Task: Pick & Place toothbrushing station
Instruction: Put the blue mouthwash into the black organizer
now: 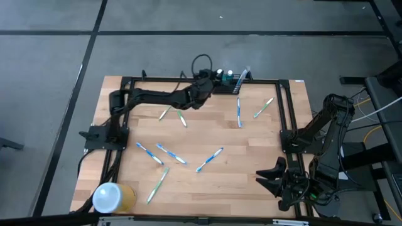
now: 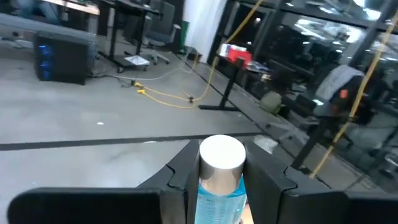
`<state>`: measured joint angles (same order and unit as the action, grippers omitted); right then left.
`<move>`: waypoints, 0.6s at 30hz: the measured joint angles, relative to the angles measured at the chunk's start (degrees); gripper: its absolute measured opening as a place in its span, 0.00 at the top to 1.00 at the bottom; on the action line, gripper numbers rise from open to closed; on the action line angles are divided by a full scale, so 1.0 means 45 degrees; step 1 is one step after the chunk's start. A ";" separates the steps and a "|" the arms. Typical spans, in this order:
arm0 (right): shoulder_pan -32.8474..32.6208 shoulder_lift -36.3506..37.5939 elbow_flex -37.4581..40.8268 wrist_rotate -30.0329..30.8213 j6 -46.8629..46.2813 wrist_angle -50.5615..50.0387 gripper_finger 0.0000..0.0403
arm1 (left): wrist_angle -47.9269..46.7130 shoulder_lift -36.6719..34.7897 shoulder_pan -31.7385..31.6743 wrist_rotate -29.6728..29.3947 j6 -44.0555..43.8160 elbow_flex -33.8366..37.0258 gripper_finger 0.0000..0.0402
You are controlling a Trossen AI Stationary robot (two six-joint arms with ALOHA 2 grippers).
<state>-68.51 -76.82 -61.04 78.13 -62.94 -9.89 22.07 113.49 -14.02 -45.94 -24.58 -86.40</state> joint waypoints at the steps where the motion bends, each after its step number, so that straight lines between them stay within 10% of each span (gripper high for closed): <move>1: 0.0000 0.0000 0.0000 0.0037 0.0070 0.0013 0.62 | -0.0081 0.0272 -0.0003 0.0217 0.0020 -0.0399 0.78; 18: -0.0442 0.0000 0.0000 0.1782 0.0624 0.0524 0.62 | -0.2350 0.2585 -0.0689 0.0056 0.0223 -0.3145 0.78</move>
<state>-70.50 -76.82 -61.04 86.15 -60.13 -7.53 11.49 125.12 -17.12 -45.69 -23.58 -100.55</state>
